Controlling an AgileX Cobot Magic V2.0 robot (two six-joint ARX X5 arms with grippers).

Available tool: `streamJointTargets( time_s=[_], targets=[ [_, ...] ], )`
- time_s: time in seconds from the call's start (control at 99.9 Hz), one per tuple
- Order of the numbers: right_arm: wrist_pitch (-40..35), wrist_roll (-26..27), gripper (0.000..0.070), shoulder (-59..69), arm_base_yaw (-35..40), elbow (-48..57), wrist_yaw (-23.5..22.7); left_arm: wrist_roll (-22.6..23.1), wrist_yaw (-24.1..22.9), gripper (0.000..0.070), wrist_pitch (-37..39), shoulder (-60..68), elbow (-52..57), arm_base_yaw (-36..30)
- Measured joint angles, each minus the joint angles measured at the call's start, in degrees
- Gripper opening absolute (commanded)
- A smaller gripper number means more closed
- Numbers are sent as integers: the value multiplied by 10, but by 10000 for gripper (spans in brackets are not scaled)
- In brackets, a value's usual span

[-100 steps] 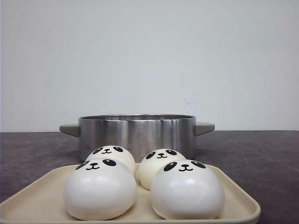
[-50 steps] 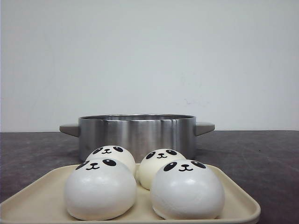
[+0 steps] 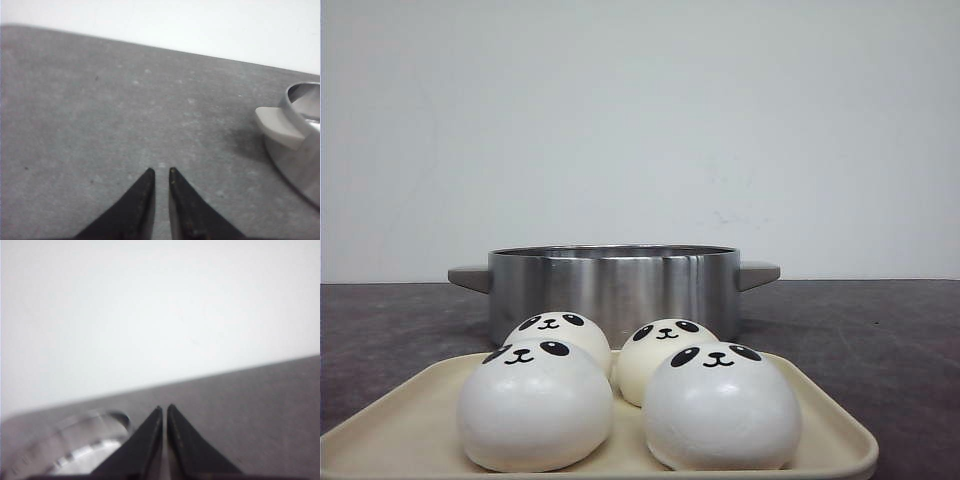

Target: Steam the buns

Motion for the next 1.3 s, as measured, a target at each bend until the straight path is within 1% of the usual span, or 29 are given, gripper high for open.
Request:
streamJointTargets(
  time_s=[0.07,0.13,0.23,0.32,0.37,0.43,0.47,0.54,0.611,0.671,0.701,0.721,0.731,0.751,0.771,0.781,0.791,0.821,0.841,0.851,0.871,0.951,1.021,1.081,1.201,1.301],
  targets=[
    [-35,23,6,0,0,20,0,-20,0,0,0,0,19,0],
    [-84,32,6,2,0,54,0,-37,2,3,0,1,42,0],
    [-181,30,6,21,0,141,0,-47,32,4,-3,21,96,0],
    [-270,4,6,60,0,225,0,-50,69,4,-7,84,171,0],
    [-326,-22,6,93,0,277,1,-51,74,4,-15,131,222,-1],
    [-374,-53,5,131,0,330,11,-52,81,4,-31,191,288,-1],
    [-394,-73,6,154,0,364,19,-52,89,3,-43,231,333,-1],
    [-404,-104,6,188,0,418,29,-53,99,4,-77,294,412,-1],
    [-402,-132,6,216,0,474,30,-52,111,3,-118,347,482,-1],
    [-400,-145,6,231,0,511,28,-52,121,4,-156,380,528,-1],
    [-399,-150,14,236,0,525,22,-50,126,19,-173,392,544,-1],
    [-398,-151,44,239,0,533,14,-49,130,54,-181,399,552,-2],
    [-398,-152,72,240,0,537,10,-48,132,80,-184,401,555,-2],
    [-398,-154,156,243,0,542,2,-46,134,148,-186,404,557,-4],
    [-398,-156,268,245,0,547,-7,-45,135,239,-186,406,558,-6],
    [-398,-158,365,246,0,549,-12,-44,136,291,-187,406,558,-7],
    [-398,-159,398,247,0,551,-16,-44,137,344,-188,406,558,-8],
    [-398,-160,589,250,0,555,-29,-43,138,511,-192,406,558,-11],
    [-398,-160,691,251,0,556,-37,-42,139,609,-194,406,558,-12],
    [-398,-160,700,251,0,556,-41,-42,140,647,-194,406,558,-13],
    [-398,-160,700,252,0,556,-46,-42,141,700,-195,405,558,-14],
    [-397,-152,700,258,0,556,-76,-40,147,700,-198,404,558,-19],
    [-397,-132,700,270,0,556,-117,-40,155,700,-209,403,558,-29],
    [-398,-117,700,288,0,556,-135,-37,169,700,-220,403,558,-41],
    [-411,-105,700,344,14,556,-146,-37,179,700,-245,403,558,-70],
    [-424,-99,700,397,54,556,-132,-37,180,700,-266,403,558,-93]
  ],
)
